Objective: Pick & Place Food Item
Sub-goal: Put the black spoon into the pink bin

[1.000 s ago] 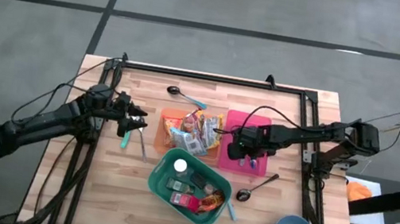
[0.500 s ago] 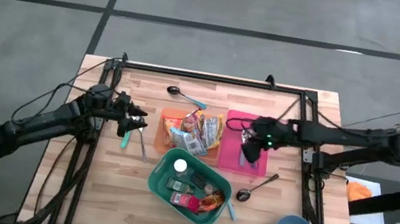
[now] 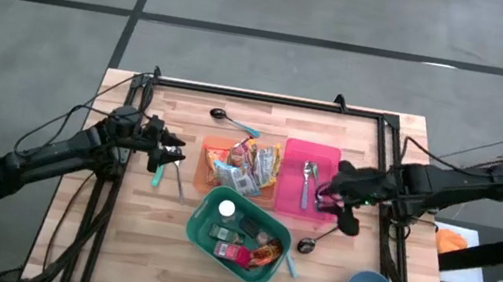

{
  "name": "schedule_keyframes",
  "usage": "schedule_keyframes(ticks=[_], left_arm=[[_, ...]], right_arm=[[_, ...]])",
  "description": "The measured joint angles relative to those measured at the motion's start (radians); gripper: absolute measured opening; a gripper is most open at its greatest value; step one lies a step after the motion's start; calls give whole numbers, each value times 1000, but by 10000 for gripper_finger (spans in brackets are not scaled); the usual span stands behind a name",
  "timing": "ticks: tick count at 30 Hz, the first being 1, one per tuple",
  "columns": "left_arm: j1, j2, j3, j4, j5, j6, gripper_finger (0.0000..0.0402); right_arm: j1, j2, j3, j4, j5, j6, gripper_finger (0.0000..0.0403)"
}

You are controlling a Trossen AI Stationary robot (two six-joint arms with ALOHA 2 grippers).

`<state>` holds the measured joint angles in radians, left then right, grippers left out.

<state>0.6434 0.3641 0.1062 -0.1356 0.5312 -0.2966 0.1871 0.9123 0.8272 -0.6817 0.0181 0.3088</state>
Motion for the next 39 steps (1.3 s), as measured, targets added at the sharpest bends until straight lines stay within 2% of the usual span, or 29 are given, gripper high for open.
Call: schedule_keyframes(ticks=[8, 17, 27, 39], left_arm=[[0, 0, 0, 0, 0, 0, 315], [0, 0, 0, 0, 0, 0, 315], [0, 0, 0, 0, 0, 0, 315], [0, 0, 0, 0, 0, 0, 315]], right_arm=[[174, 41, -1, -64, 0, -24, 209], [332, 187, -1, -66, 4, -21, 209], [365, 366, -7, -78, 8, 47, 209], [365, 514, -24, -70, 11, -6, 209]])
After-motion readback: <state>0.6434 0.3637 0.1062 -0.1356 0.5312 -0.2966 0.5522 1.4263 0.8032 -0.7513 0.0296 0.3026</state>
